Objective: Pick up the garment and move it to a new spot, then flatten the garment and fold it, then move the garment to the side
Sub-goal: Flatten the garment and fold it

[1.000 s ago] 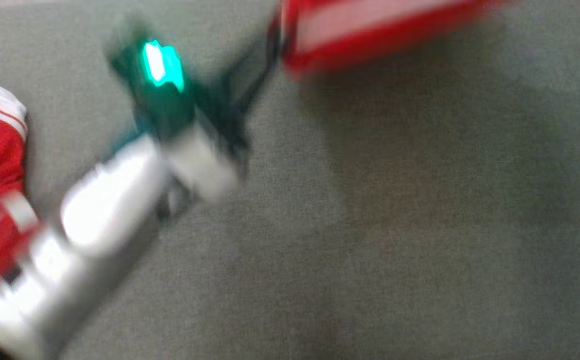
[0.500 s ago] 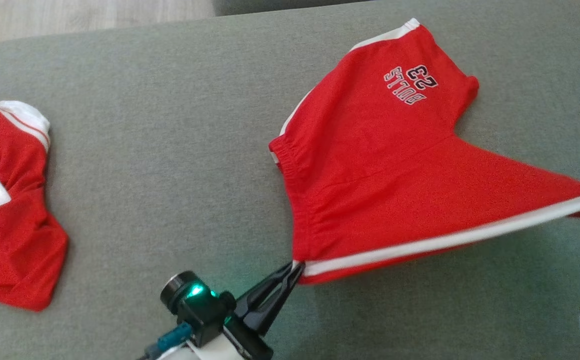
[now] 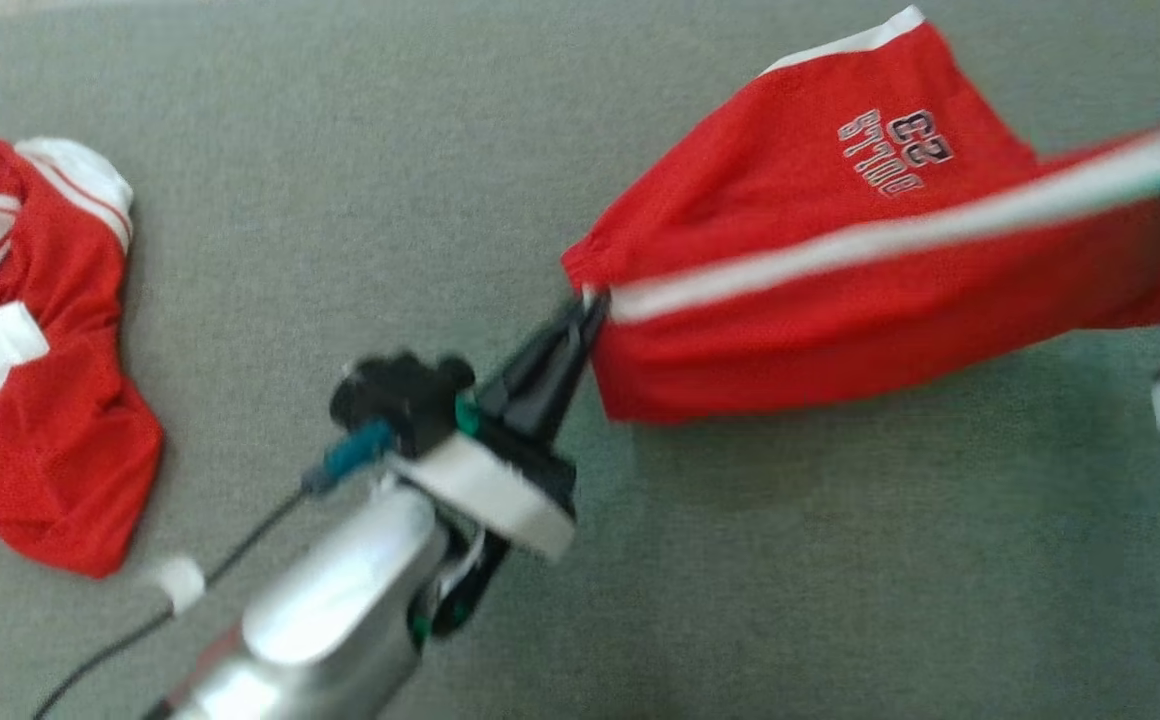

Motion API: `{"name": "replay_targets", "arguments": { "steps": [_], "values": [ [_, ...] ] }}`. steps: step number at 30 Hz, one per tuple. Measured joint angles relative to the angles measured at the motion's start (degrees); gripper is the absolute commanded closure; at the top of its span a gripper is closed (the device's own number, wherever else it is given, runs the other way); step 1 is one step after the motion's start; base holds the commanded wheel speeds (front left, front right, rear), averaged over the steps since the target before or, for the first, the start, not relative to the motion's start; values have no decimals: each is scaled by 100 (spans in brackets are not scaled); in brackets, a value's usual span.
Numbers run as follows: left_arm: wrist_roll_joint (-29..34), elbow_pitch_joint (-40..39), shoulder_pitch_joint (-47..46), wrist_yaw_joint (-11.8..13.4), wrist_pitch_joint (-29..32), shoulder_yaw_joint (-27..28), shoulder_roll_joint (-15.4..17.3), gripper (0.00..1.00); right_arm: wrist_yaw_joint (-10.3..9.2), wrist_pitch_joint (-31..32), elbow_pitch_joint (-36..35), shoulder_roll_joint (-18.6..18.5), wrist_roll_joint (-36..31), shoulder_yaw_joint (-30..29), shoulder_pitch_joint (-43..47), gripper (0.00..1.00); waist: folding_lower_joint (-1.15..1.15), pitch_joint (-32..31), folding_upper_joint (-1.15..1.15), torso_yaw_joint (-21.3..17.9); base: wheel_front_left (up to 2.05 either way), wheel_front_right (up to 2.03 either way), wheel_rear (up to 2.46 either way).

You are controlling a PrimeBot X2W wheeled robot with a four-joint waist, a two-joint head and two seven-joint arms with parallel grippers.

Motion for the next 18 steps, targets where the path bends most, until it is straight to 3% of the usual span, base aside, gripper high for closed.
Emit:
{"name": "replay_targets", "arguments": {
  "steps": [9,14,18],
  "values": [
    [-270,1138,-1083,-10,261,342,-485,100,0,218,2104,-407,-289,933,-2208,100,1,509,0,262,0,0,0],
    [-430,1601,-1460,-347,285,396,-717,100,0,208,3095,-454,-435,1329,-3080,100,1,757,0,391,0,0,0],
    [-448,1997,-1769,-463,247,377,-829,100,0,81,3806,-469,-516,1644,-3637,100,1,937,0,478,0,0,0]
  ]
}}
